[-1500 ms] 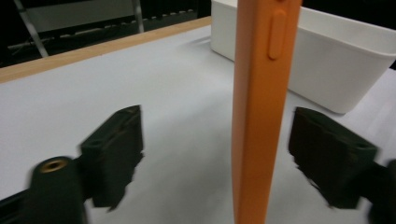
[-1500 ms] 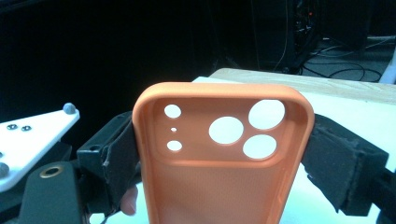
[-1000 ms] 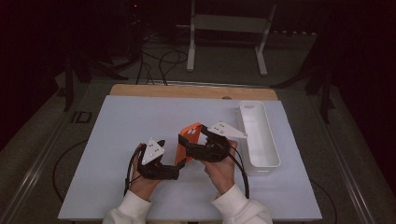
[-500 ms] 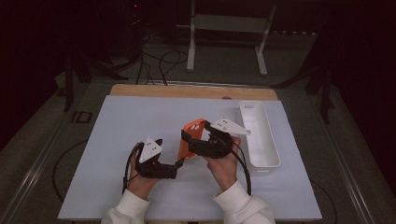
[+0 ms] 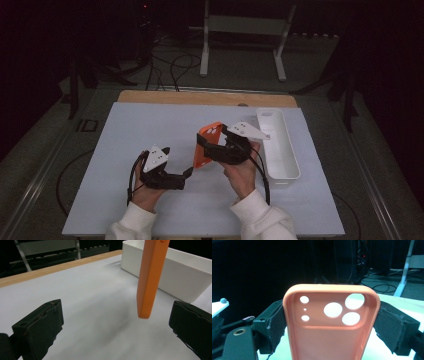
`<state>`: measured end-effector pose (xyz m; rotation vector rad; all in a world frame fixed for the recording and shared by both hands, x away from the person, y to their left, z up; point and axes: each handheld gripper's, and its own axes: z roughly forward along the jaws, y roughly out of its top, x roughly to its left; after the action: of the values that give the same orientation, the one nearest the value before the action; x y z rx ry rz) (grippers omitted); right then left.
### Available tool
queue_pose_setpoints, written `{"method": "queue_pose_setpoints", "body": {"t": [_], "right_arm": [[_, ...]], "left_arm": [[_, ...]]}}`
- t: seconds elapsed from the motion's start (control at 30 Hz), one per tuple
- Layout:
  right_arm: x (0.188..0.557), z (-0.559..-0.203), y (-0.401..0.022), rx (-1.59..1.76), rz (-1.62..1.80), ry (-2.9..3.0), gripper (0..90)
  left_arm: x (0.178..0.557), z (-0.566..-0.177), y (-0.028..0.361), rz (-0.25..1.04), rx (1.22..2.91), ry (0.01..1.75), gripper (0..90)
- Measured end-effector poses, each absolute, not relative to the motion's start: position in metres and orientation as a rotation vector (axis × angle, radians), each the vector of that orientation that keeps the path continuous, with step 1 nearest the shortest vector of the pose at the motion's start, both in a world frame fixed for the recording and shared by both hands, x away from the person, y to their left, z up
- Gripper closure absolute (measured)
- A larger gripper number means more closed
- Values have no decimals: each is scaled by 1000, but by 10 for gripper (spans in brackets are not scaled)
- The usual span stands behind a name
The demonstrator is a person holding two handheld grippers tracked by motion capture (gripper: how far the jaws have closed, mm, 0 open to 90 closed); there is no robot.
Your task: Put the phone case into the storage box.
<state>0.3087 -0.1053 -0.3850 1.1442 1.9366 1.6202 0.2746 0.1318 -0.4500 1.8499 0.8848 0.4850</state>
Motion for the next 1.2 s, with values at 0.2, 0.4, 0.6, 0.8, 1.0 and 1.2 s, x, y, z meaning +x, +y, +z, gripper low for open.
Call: {"method": "queue_pose_setpoints", "body": {"t": [0.2,0.4,0.6,0.8,1.0,1.2], "right_arm": [[312,-381,-108,1139,1609,1924,163],[316,-379,-111,1141,1597,1911,163],[319,-380,-113,1148,1584,1906,162],[322,-380,-115,1147,1572,1897,163],[325,-380,-117,1151,1560,1888,163],[328,-379,-119,1158,1548,1878,163]], "left_arm": [[275,-449,136,481,1848,877,1],[276,-447,141,485,1848,868,1],[276,-446,147,493,1848,874,1],[277,-446,152,501,1851,885,1],[278,-445,156,507,1852,894,1],[279,-446,161,508,1849,905,1]]}}
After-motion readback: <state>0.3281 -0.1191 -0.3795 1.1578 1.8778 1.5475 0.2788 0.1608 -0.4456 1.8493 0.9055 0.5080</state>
